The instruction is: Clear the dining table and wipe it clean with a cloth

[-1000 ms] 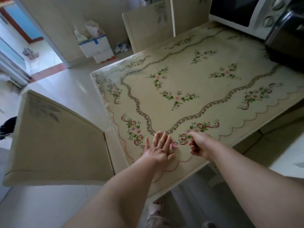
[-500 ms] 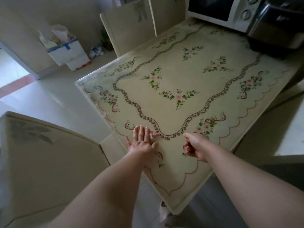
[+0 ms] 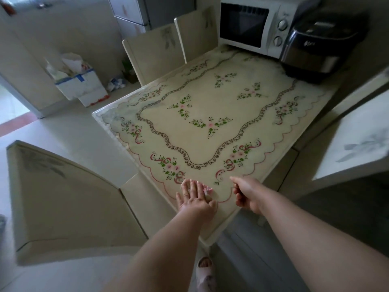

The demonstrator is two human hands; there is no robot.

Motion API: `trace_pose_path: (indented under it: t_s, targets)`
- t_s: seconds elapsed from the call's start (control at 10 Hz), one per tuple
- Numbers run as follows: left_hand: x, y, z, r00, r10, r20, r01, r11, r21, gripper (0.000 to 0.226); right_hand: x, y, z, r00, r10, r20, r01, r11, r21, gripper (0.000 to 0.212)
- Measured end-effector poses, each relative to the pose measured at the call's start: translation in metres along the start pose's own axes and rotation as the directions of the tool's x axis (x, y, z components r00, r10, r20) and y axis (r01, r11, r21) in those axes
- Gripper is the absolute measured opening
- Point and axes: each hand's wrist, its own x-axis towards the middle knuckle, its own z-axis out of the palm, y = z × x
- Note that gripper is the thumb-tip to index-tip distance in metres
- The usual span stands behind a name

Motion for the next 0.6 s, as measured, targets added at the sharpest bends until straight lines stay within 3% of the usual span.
trace_pose_path:
  t_s: [0.1, 0.2, 0.3, 0.5, 0.6]
  targets:
    - [-0.006, 0.010, 0.004, 0.998, 0.056, 0.030, -0.055, 0.998, -0.029, 0.078, -0.016, 0.012, -0.019, 0.999, -0.017, -0.044, 0.019, 0.999, 0.046, 0.036]
    - [-0.017, 0.016, 0.000, 0.992, 0.126, -0.026, -0.128, 0.987, -0.093, 0.069, -0.030, 0.022, -0.028, 0.998, -0.035, -0.061, 0.040, 0.996, 0.076, 0.037]
    - [-0.030, 0.016, -0.010, 0.970, 0.178, -0.168, -0.196, 0.976, -0.095, 0.059, -0.038, 0.029, -0.029, 0.997, -0.045, -0.066, 0.049, 0.997, 0.058, 0.036]
    - [-0.064, -0.008, -0.034, 0.909, 0.167, -0.383, -0.179, 0.984, 0.003, 0.022, -0.052, 0.034, -0.005, 0.994, -0.106, 0.007, 0.106, 0.994, 0.016, 0.038]
    - [-0.082, -0.018, -0.048, 0.894, 0.136, -0.427, -0.131, 0.991, 0.042, 0.023, -0.057, 0.034, 0.008, 0.989, -0.135, 0.057, 0.136, 0.991, -0.015, 0.036]
